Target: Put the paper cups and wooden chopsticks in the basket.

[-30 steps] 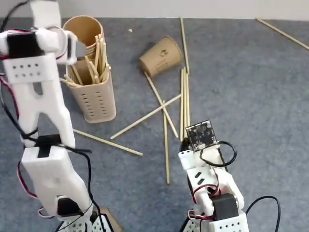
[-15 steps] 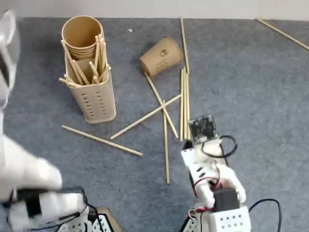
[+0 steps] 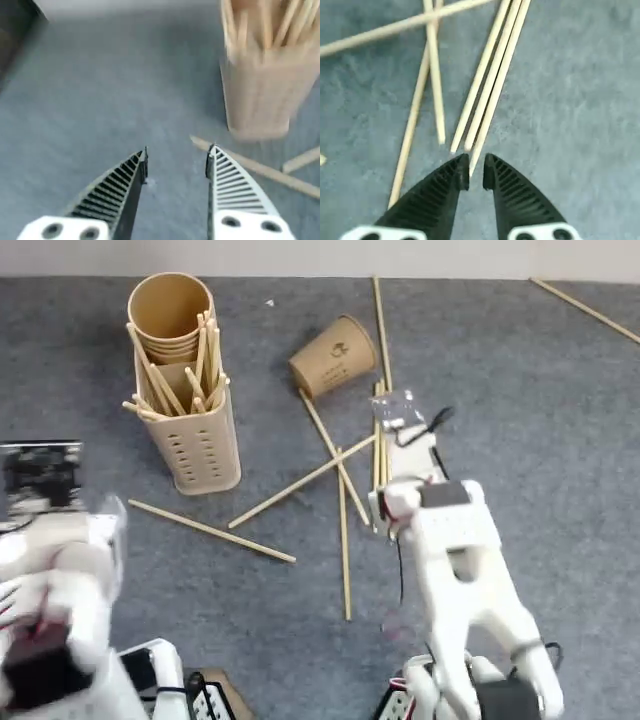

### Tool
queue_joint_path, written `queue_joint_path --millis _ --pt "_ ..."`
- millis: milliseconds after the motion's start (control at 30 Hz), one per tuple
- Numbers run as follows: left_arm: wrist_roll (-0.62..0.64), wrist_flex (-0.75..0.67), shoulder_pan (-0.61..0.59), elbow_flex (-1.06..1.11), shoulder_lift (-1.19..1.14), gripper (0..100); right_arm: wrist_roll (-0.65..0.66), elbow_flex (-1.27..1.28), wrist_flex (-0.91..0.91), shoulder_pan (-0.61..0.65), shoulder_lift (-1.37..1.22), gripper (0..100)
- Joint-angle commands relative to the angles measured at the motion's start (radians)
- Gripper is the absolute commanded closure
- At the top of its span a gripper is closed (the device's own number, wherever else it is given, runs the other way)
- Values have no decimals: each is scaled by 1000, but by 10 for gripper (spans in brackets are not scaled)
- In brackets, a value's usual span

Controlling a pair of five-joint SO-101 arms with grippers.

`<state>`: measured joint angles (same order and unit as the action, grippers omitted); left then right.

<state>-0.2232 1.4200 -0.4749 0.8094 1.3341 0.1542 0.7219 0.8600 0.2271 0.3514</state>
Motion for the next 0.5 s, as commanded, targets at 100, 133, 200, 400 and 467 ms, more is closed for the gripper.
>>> queue_joint_path --millis 100,133,200,400,467 --pt "-44 -124 24 286 108 800 -6 -96 -229 -12 -219 932" --pt "-35 -129 24 317 108 800 -5 -97 -242 -12 -251 932" --pt "-20 -161 24 367 108 800 6 -101 -254 -12 -317 929" --pt "-20 -293 24 489 116 800 54 -228 -265 -35 -478 822" --pt "-18 -313 24 518 116 802 55 -255 -268 -39 -512 816"
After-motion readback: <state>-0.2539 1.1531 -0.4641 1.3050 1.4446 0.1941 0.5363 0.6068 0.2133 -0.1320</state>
